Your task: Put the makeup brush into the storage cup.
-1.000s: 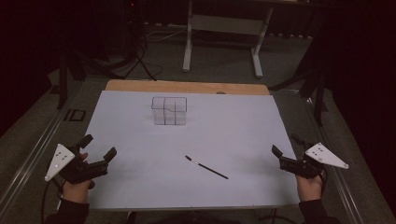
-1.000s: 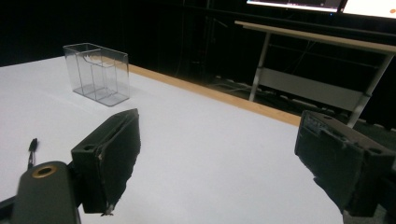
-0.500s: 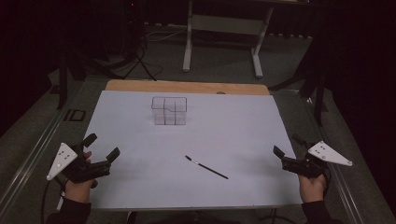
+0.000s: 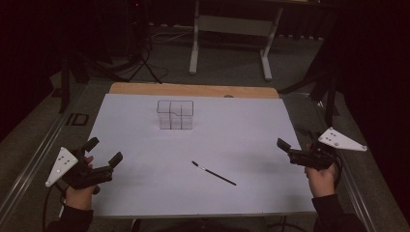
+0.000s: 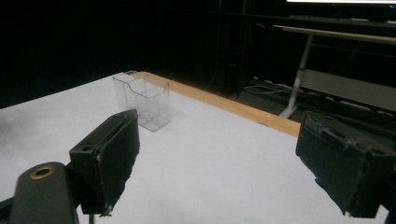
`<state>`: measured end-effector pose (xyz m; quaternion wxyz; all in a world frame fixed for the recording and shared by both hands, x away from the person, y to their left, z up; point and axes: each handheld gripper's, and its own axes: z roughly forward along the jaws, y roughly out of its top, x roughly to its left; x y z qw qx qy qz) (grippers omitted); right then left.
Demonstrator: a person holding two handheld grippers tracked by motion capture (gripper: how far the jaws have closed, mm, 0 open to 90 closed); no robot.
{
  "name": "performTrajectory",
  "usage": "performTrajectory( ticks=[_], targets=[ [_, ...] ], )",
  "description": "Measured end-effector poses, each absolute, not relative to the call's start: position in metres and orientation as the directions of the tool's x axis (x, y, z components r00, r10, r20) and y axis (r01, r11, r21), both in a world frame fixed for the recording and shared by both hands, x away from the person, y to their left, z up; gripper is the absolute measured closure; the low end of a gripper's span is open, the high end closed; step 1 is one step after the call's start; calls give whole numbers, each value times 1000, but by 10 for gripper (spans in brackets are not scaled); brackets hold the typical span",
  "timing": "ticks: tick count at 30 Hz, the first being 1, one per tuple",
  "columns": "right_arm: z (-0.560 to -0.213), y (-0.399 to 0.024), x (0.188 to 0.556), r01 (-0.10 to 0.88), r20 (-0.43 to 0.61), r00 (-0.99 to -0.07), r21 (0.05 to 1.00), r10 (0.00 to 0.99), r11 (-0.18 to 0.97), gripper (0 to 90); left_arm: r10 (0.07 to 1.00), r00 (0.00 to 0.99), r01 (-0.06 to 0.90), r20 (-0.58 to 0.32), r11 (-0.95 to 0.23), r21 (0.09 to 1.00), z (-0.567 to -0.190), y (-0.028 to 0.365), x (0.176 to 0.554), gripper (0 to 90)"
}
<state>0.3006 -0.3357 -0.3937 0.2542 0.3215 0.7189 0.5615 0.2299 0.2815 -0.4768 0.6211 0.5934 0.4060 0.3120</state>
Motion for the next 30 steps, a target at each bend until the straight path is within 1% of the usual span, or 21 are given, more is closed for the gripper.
performTrajectory(
  ticks=[2,4,7,9,12,19,25,30],
  targets=[
    [-392,-333,303,174,-2,-678,971,735,164,133,869,476,96,-136,103,990,-477,282,230,2],
    [-387,-324,308,176,7,-711,970,703,169,131,869,477,99,-135,100,990,-477,281,230,2],
    [-384,-313,312,177,-4,-723,965,691,191,128,866,481,102,-137,100,990,-477,281,230,2],
    [-382,-307,315,183,13,-746,965,666,186,127,863,488,104,-133,94,990,-477,279,231,2],
    [-381,-293,319,191,5,-772,955,636,225,128,861,491,104,-133,93,990,-478,278,231,2],
    [-390,-261,326,206,23,-843,937,538,282,130,861,491,101,-135,97,990,-477,279,230,2],
    [-398,-239,328,210,31,-875,923,484,322,132,859,493,101,-137,100,990,-477,278,230,2],
    [-406,-222,329,212,34,-896,909,443,359,155,857,496,102,-138,100,990,-477,278,230,2]
  ],
)
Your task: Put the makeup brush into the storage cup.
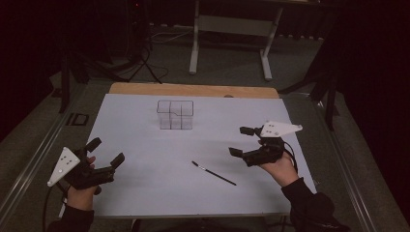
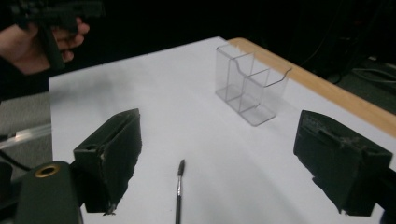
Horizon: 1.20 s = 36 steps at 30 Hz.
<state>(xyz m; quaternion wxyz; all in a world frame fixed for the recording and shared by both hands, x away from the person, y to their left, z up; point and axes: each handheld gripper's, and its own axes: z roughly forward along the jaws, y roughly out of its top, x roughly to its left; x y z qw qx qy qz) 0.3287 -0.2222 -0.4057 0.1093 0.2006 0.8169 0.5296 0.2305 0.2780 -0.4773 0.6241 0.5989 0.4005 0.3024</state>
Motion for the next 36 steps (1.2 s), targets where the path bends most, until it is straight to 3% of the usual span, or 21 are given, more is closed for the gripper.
performTrajectory(
  ticks=[11,36],
  targets=[
    [-426,-192,327,233,28,-918,845,396,481,200,855,500,109,-139,97,989,-478,277,231,2],
    [-472,-164,330,336,73,-924,623,375,707,433,855,500,108,-135,93,990,-479,277,231,2]
  ],
)
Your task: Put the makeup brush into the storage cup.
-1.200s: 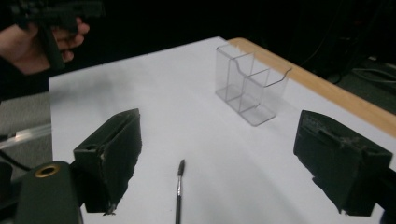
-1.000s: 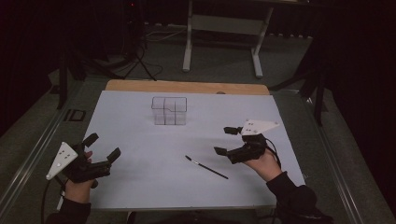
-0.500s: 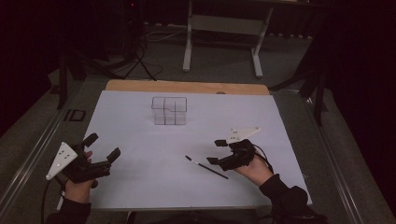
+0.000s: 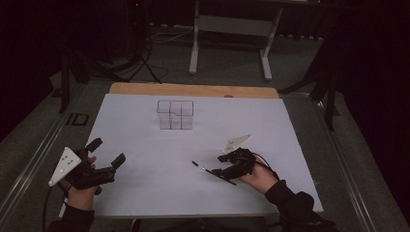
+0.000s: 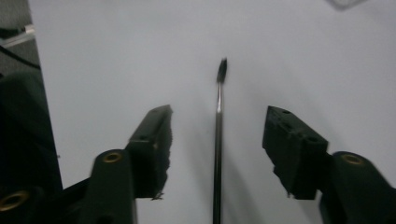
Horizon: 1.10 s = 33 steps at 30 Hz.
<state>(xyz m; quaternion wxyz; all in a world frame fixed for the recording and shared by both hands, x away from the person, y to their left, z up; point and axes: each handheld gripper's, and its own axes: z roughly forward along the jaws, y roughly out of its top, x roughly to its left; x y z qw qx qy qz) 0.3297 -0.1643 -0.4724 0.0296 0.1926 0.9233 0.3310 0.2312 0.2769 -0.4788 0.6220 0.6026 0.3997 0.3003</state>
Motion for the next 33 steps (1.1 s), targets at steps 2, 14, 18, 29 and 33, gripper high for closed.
performTrajectory(
  ticks=[2,14,18,29,33],
  targets=[
    [-476,-163,331,345,73,-921,605,382,717,465,855,501,109,-136,93,990,-479,277,231,2],
    [-495,-151,331,386,73,-912,487,403,784,581,856,499,112,-134,89,990,-480,278,232,2],
    [-499,-148,332,389,43,-908,456,417,800,642,855,500,113,-138,93,989,-480,277,232,2],
    [-508,-135,335,395,12,-909,342,416,853,713,855,500,115,-137,91,989,-480,277,232,2],
    [-508,-130,336,395,2,-910,303,414,867,745,854,501,116,-140,94,989,-480,277,233,2]
  ],
)
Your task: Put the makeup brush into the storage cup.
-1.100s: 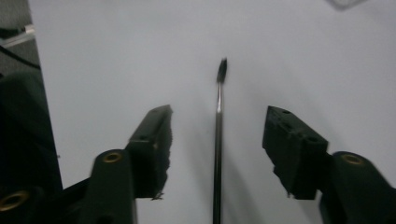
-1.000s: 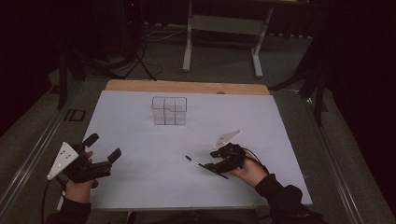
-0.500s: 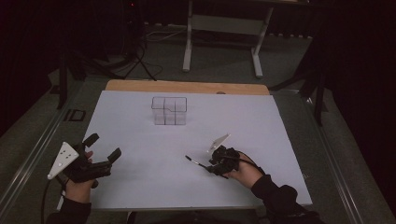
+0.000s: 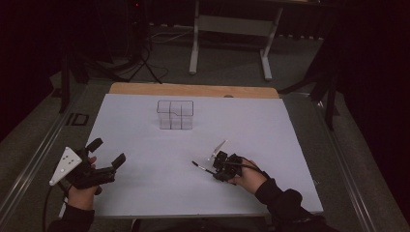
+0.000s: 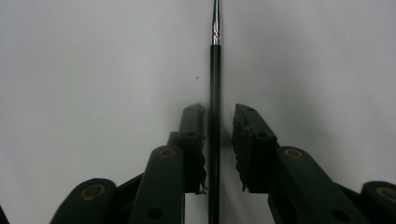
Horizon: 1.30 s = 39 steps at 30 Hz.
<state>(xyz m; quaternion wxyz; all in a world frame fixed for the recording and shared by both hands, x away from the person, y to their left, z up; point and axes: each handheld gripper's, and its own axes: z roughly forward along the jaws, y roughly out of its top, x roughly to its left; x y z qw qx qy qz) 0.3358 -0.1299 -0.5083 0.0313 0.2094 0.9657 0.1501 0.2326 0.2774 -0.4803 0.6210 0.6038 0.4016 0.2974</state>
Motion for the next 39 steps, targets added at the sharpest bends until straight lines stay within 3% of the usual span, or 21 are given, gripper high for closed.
performTrajectory(
  ticks=[5,9,15,25,39],
  targets=[
    [-507,-120,329,369,-41,-919,254,391,894,850,855,499,116,-139,93,989,-480,277,233,2],
    [-507,-117,326,367,-71,-916,246,394,897,855,855,500,116,-140,94,989,-480,277,233,2],
    [-494,-131,337,417,-34,-890,335,454,845,857,855,498,116,-142,96,989,-480,278,233,2],
    [-482,-149,342,438,9,-880,399,475,806,857,853,502,125,-143,92,988,-481,276,233,2],
    [-455,-173,343,466,39,-849,529,528,709,857,834,525,199,-170,74,977,-467,261,239,2]
  ],
)
